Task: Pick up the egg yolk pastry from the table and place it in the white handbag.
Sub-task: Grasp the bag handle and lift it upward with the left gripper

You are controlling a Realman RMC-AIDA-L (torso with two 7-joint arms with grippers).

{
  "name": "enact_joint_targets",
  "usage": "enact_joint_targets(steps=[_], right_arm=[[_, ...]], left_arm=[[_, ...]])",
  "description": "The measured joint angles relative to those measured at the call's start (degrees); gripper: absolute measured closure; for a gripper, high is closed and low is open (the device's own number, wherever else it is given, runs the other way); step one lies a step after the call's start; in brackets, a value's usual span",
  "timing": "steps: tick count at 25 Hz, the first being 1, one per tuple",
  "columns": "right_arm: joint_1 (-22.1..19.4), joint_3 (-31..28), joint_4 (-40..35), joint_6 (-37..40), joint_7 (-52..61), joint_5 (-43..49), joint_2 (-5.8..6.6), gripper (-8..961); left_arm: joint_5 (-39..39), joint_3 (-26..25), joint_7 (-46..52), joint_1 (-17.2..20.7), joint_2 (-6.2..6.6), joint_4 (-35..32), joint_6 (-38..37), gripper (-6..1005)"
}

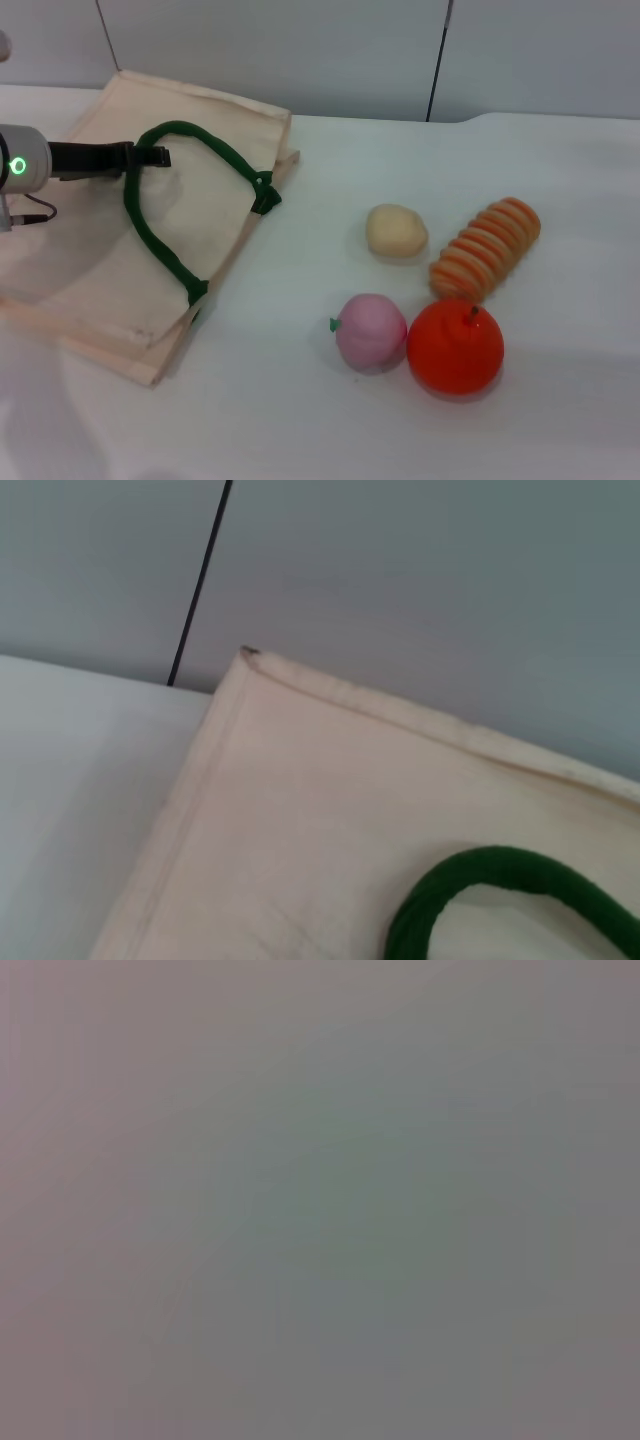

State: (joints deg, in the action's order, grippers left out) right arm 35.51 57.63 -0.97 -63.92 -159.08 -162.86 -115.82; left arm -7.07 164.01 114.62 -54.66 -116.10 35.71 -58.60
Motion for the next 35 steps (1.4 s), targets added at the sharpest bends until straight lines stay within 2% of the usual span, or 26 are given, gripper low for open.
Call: enact_joint_targets(steps=[14, 17, 18, 19, 23, 31, 35], right_arm=[[0.35, -0.22, 0.00, -0.20, -0.01, -0.10, -0.08, 110], [0.37, -0.30, 0.00, -0.23, -0.01, -0.10, -0.10, 112], [0.38, -0.32, 0.01, -0.23, -0.01, -0.10, -0.11, 112], [0.38, -0.34, 0.01, -0.24, -0.01, -0.09, -0.11, 113], [0.61, -0.42, 0.01, -0.33, 0.00, -0.09, -0.15, 115], [0.71, -0.46, 0.01, -0.35, 0.03, -0.09, -0.21, 118], [0.85, -0.44, 0.01, -0.50, 0.11, -0.09, -0.27, 120]], left_arm=[[9.40, 0.00, 3.76, -2.52, 0.63, -3.68, 3.31, 167], [10.31, -0.01, 4.46, -2.54, 1.47, -5.53, 4.02, 178], [11.02, -0.01, 5.00, -2.56, 2.19, -7.07, 4.36, 181], [11.02, -0.01, 5.00, -2.56, 2.19, -7.07, 4.36, 185], [14.31, -0.01, 7.98, -2.89, 3.55, -9.95, 6.15, 199], [16.72, 0.00, 9.40, -3.30, 3.73, -10.39, 7.54, 227], [18.29, 0.00, 9.96, -3.77, 3.88, -10.78, 7.61, 377]])
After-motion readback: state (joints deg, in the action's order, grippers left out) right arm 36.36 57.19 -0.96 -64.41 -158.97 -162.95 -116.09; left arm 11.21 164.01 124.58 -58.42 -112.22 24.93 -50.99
